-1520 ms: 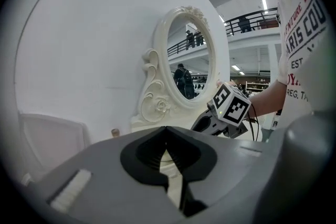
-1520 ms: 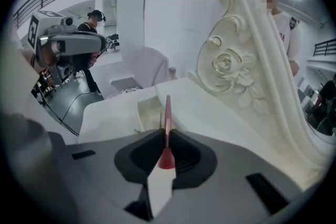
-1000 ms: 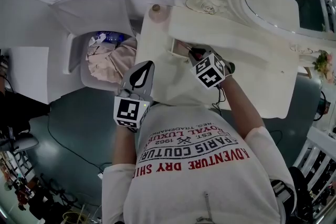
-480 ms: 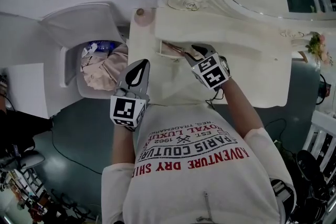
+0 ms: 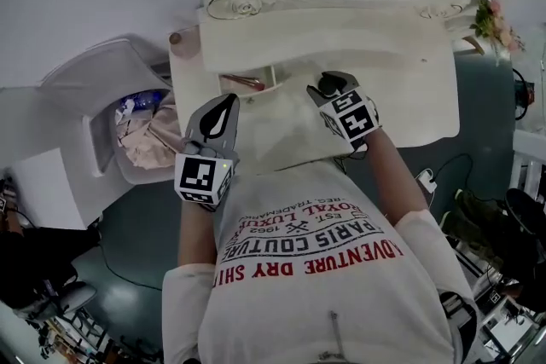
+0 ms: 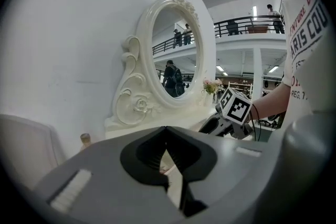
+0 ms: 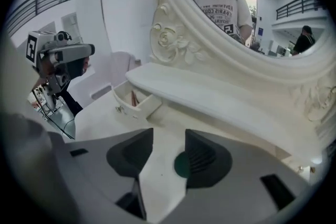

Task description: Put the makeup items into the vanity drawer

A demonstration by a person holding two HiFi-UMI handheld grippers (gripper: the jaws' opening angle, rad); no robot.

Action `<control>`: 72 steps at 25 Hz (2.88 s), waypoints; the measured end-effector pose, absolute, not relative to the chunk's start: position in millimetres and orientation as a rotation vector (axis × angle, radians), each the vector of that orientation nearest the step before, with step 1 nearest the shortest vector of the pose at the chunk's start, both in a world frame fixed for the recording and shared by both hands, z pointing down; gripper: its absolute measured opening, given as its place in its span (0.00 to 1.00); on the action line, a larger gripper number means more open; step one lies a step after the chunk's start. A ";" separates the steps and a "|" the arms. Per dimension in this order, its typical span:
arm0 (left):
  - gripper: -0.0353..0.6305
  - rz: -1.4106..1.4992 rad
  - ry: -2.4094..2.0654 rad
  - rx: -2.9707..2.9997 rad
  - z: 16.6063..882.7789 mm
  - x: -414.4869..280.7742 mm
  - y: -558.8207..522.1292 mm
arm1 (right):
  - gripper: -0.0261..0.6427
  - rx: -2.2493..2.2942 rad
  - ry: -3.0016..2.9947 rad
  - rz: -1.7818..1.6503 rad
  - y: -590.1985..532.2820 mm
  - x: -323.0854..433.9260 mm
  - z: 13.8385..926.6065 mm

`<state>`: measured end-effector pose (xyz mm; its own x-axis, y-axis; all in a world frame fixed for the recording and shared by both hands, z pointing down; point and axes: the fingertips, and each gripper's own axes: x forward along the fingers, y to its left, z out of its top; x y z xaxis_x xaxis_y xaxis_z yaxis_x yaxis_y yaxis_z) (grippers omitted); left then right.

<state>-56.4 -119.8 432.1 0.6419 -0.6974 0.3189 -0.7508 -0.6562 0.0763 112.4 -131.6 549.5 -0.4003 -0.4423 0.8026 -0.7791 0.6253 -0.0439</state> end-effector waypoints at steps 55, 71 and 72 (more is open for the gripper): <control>0.07 0.429 -1.426 2.538 433.9 -118.7 -91.9 | 0.21 0.725 -2.198 0.418 -153.3 -10.0 537.5; 0.07 0.452 -1.409 2.491 449.8 -161.8 -87.4 | 0.38 0.695 -2.167 0.480 -149.0 -54.0 554.0; 0.07 0.455 -1.395 2.500 450.0 -159.5 -87.4 | 0.39 0.694 -2.164 0.484 -147.7 -53.4 554.9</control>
